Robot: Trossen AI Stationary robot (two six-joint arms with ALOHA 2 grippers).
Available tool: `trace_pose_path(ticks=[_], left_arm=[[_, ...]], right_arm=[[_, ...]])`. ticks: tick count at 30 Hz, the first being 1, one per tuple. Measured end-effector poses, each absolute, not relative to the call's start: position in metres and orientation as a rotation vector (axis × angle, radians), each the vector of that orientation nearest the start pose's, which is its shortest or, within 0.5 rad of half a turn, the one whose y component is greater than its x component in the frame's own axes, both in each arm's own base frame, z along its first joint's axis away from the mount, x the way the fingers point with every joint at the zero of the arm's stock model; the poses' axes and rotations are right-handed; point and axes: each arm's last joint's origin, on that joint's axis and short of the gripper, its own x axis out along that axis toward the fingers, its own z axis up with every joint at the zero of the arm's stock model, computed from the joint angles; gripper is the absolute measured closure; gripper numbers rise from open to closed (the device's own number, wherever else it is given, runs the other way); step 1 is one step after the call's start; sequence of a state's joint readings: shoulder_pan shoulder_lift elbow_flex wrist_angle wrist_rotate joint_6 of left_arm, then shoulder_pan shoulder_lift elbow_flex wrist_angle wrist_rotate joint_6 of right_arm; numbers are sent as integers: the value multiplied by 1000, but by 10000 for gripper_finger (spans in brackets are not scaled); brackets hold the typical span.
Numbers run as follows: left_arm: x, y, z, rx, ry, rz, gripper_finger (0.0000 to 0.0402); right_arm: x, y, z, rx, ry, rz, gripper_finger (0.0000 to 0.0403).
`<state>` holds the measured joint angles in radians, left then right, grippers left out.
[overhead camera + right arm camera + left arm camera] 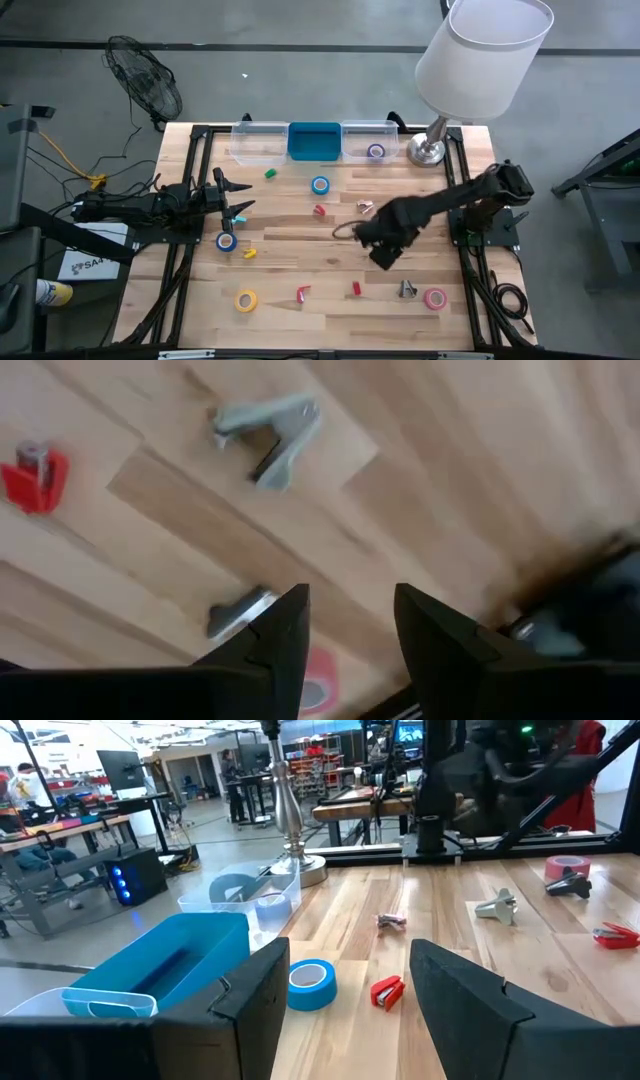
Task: Pick and place Stapler, Stapler remover, tape
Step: Put the pink tape into the right transparent bin
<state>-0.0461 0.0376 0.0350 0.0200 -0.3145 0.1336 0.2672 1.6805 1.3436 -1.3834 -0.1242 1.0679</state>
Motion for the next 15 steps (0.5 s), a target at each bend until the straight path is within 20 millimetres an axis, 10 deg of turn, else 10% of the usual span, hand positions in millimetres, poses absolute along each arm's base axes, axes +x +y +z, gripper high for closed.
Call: trace_pose_path(ticks=[15], left_arm=[[97, 5, 175, 130, 0, 269, 197]], right_arm=[[226, 177, 248, 922, 1605, -995, 263]])
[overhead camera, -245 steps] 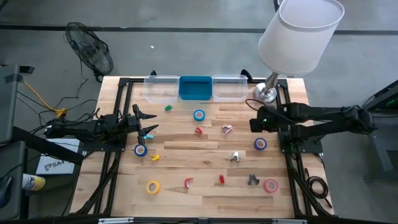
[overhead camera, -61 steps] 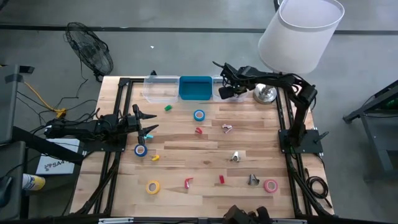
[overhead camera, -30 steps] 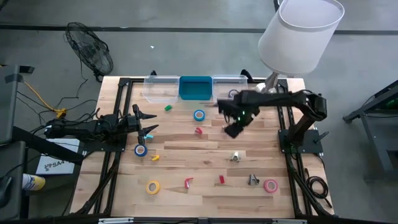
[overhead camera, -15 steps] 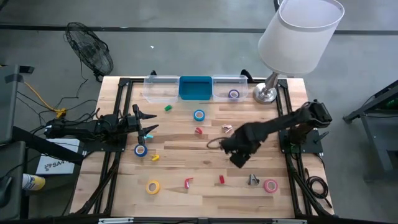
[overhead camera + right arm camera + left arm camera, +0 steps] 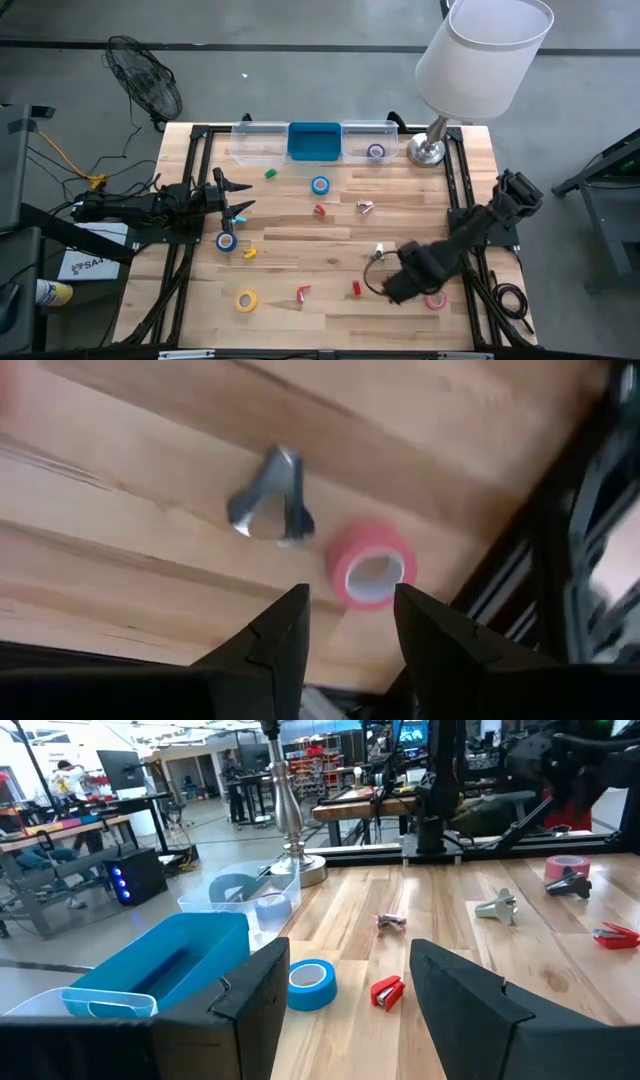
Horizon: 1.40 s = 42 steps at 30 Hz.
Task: Pick and place Stapler, Stapler remover, tape
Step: Put the pink tape into the right transparent bin
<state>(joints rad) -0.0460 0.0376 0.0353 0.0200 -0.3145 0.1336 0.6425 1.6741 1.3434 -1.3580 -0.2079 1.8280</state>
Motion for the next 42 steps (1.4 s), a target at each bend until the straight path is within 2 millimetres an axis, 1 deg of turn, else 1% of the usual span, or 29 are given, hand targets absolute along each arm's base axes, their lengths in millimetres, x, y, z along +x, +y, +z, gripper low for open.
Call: trace_pose_path(ticks=[2, 6, 12, 16, 20, 22, 24, 28, 34, 38, 42], left_arm=[[97, 5, 174, 130, 1, 269, 197], [97, 4, 174, 130, 1, 269, 197], [97, 5, 174, 129, 1, 269, 197], [97, 4, 174, 130, 1, 269, 197], [97, 5, 175, 130, 1, 269, 197], [97, 4, 175, 129, 1, 269, 197], [97, 5, 174, 129, 1, 269, 197], [97, 4, 175, 130, 1, 269, 197], [97, 4, 174, 130, 1, 269, 197], [97, 5, 175, 130, 0, 269, 197], [97, 4, 174, 130, 1, 269, 197]], right_arm=[[219, 187, 248, 966, 1588, -1047, 263], [206, 205, 248, 1008, 1555, -1084, 263], [191, 219, 247, 1021, 1464, -1149, 263], [187, 225, 243, 991, 1436, -1150, 263], [189, 232, 234, 952, 1450, -1115, 263], [191, 233, 227, 966, 1452, -1081, 263], [191, 234, 216, 985, 1436, -1051, 263], [186, 230, 197, 978, 1471, -1080, 263], [180, 226, 188, 933, 1557, -1092, 263], [180, 226, 181, 955, 1565, -1059, 263], [181, 227, 166, 1012, 1540, -983, 263]])
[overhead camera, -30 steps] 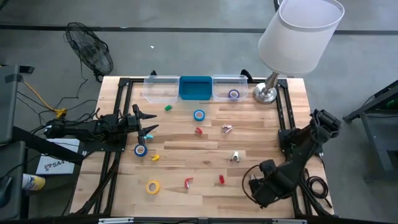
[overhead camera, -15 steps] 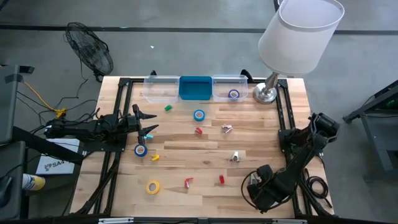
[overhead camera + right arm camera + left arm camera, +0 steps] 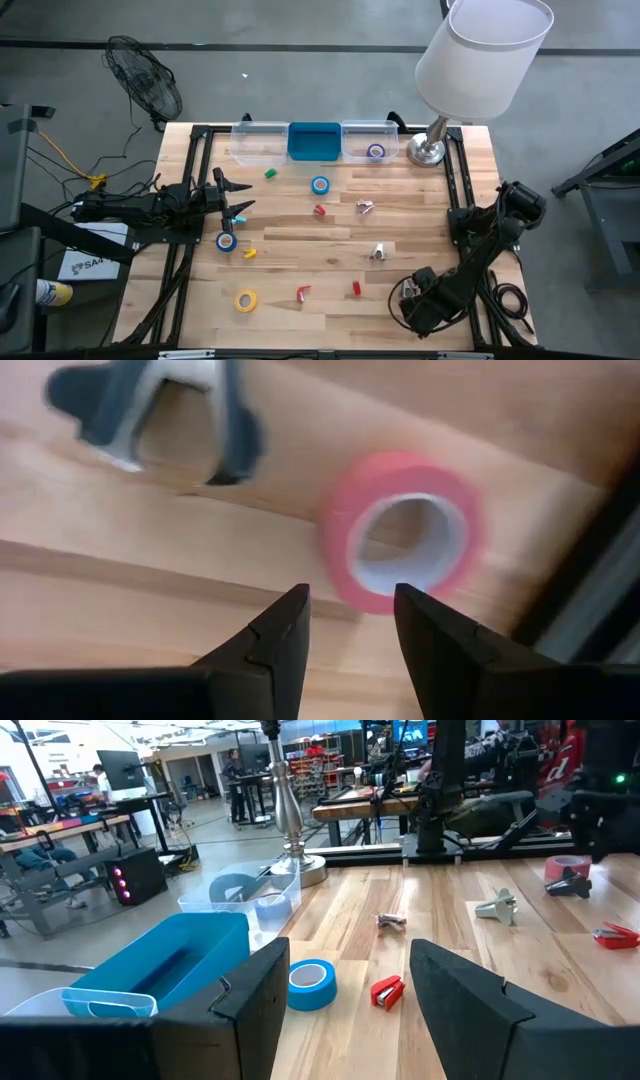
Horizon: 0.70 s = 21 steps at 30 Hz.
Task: Pick and place Stapler, Stapler remover, tape
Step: Put the pink tape into the right transparent bin
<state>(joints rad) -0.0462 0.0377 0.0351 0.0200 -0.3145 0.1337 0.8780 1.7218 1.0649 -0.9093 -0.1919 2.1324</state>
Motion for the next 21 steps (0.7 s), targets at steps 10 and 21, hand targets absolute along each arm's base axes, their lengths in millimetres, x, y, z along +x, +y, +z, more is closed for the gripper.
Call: trace_pose_path(ticks=[10, 21], left_arm=[[97, 4, 175, 129, 0, 269, 197], [97, 4, 175, 129, 0, 269, 197]], right_arm=[[176, 220, 151, 1015, 1546, -973, 263], [179, 216, 156, 958, 1614, -886, 263]])
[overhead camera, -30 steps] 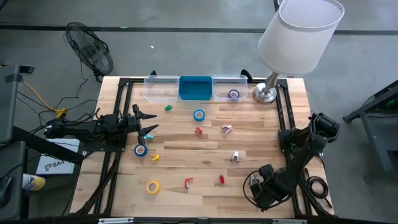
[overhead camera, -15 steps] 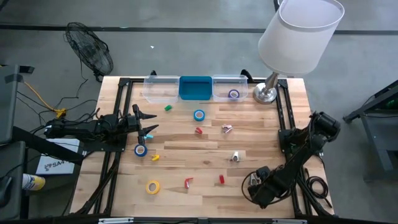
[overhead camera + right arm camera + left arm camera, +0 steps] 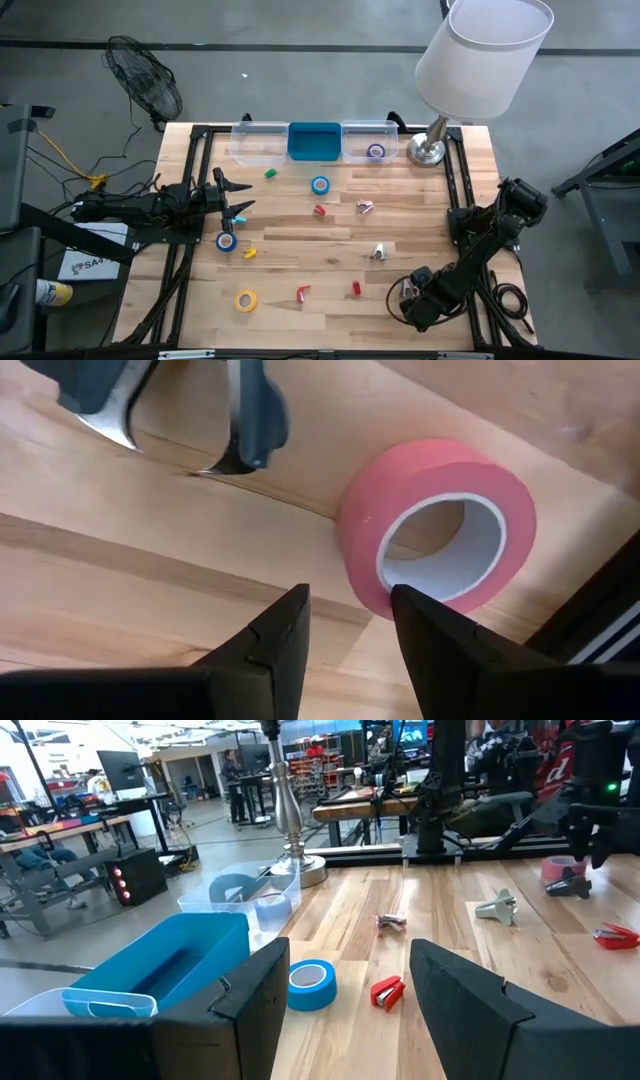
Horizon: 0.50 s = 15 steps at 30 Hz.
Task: Pick and place Stapler, Stapler remover, tape
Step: Put the pink tape into the right transparent bin
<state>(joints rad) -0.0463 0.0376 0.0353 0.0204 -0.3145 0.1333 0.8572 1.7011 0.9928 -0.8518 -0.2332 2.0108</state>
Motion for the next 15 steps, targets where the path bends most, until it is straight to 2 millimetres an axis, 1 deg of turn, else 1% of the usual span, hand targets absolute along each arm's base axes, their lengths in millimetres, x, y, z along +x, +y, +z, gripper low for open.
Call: trace_pose_path(ticks=[7, 12, 15], left_arm=[[97, 5, 174, 130, 1, 269, 197], [97, 4, 175, 129, 0, 269, 197], [97, 4, 175, 129, 1, 269, 197]], right_arm=[[179, 212, 166, 981, 1617, -841, 263], [178, 211, 168, 953, 1616, -810, 263], [177, 209, 166, 924, 1608, -796, 263]])
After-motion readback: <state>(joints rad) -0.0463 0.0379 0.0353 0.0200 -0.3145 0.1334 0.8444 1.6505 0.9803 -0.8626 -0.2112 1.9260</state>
